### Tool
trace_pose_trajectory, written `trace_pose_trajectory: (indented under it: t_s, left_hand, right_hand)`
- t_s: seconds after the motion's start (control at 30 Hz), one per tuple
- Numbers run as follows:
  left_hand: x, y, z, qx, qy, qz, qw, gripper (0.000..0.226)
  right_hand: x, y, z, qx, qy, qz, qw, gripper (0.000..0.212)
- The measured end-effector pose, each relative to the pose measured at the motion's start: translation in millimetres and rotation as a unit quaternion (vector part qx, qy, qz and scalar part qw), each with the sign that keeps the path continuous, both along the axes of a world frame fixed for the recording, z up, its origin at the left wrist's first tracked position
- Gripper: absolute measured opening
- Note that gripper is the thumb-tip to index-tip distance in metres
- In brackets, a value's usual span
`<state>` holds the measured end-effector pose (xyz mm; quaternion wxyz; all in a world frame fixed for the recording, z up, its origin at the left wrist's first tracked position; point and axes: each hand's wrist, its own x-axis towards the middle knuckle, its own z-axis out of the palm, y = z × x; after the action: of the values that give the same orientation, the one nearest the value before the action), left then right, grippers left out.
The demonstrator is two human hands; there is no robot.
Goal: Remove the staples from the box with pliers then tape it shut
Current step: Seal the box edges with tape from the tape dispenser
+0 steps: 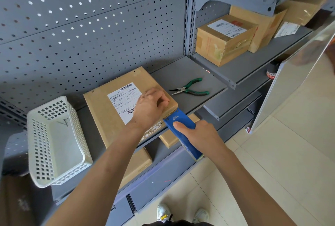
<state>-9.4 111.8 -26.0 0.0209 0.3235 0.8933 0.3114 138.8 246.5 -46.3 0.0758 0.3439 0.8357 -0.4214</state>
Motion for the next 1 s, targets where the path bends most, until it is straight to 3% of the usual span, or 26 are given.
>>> trace_pose_trajectory:
  t_s: [0.73,0.87,1.0]
  left_hand:
    - [-4.0,-0.5,-3.3,0.002,-0.001,-0.013,1.000,0.009]
    - [-5.0,-0.2,-3.7,-0.004,-0.007,-0.012,1.000,0.009]
    - [-5.8,0.3,-3.6,-0.003,-0.008,-0.010,1.000,0.009]
  right_hand:
    - [-14.6,-3.1,36.8,0.127,-0.059,0.078,0.987,0.072]
    - [-12.7,-4.8,40.2,0.116,-0.046,0.049,0.991,0.068]
    - [-10.8,-8.4,43.2,0.164,-0.040,0.050,0.984,0.067]
